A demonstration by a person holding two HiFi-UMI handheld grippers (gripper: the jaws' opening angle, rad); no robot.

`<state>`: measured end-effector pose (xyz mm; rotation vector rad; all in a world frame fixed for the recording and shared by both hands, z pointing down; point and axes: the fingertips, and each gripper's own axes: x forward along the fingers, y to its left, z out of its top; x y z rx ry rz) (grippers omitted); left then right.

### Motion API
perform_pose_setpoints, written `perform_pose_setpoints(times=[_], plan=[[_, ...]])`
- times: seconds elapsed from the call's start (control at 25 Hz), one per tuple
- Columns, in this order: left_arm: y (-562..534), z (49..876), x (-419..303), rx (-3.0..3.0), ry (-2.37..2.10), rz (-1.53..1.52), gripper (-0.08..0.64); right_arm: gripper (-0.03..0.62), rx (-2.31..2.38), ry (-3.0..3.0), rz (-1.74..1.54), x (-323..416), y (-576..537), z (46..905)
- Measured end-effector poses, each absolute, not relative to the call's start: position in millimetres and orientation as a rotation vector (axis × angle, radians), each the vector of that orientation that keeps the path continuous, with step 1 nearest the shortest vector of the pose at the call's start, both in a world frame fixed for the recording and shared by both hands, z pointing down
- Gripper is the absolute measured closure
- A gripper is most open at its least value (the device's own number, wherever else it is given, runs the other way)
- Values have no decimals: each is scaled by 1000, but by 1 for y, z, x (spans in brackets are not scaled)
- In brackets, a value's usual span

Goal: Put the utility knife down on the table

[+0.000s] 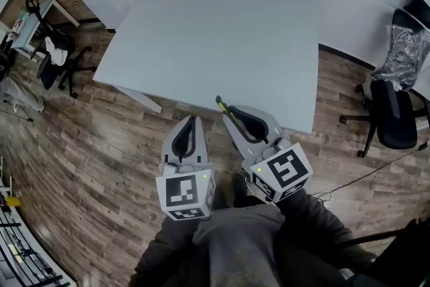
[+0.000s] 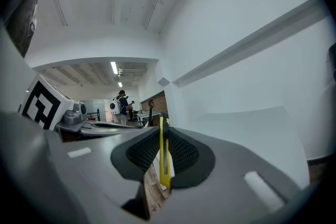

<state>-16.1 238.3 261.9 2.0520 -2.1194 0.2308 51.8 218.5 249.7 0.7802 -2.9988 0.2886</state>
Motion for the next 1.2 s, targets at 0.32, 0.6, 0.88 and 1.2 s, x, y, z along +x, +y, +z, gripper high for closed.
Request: perform_pose_setpoints(times=[0.32, 0.6, 0.88, 1.2], plan=[[204, 276, -44, 2011, -2127, 221, 557, 540, 767, -2981, 282, 29, 183, 260], [156, 277, -76, 2054, -2093, 203, 557, 540, 805, -2956, 282, -4, 143, 265], [104, 288, -113, 2090, -2025, 212, 557, 540, 858, -2925, 300, -47, 92, 274], [59, 285, -161, 2125, -1988, 191, 557, 541, 908, -2907, 269, -94, 48, 267]])
